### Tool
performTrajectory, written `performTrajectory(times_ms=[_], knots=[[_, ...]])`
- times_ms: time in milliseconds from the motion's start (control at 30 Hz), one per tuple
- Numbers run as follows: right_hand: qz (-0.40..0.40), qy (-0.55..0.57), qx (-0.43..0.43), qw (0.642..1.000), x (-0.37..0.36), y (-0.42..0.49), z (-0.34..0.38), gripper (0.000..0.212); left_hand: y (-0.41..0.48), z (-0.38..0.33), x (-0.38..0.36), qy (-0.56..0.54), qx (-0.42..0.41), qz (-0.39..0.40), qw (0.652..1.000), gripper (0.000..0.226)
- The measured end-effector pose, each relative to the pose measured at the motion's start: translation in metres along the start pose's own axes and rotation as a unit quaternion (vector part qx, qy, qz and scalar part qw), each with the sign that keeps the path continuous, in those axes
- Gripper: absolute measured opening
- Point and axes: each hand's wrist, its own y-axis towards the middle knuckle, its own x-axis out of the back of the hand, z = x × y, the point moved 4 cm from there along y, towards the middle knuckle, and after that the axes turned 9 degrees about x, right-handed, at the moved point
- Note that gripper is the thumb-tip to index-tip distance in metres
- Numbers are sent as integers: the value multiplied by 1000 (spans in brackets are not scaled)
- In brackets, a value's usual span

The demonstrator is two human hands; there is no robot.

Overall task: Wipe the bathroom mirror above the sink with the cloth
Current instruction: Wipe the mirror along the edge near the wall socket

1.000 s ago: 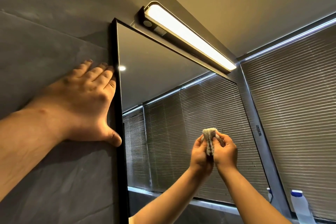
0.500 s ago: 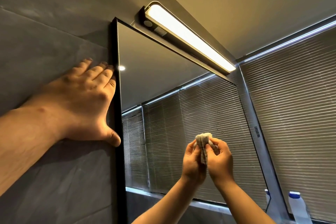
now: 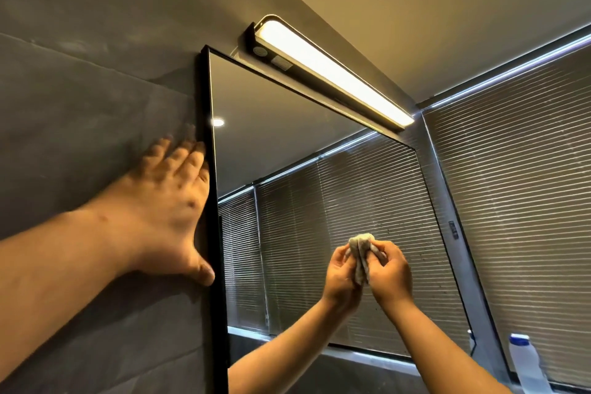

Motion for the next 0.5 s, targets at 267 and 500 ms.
performTrajectory(times_ms=[267, 500], knots=[[6, 68, 19, 997, -4, -37, 22, 20, -13, -3, 27, -54, 8, 95, 994, 39], [-37, 65, 58, 995, -15, -22, 12, 23, 0, 7, 16, -40, -30, 79, 996, 36]])
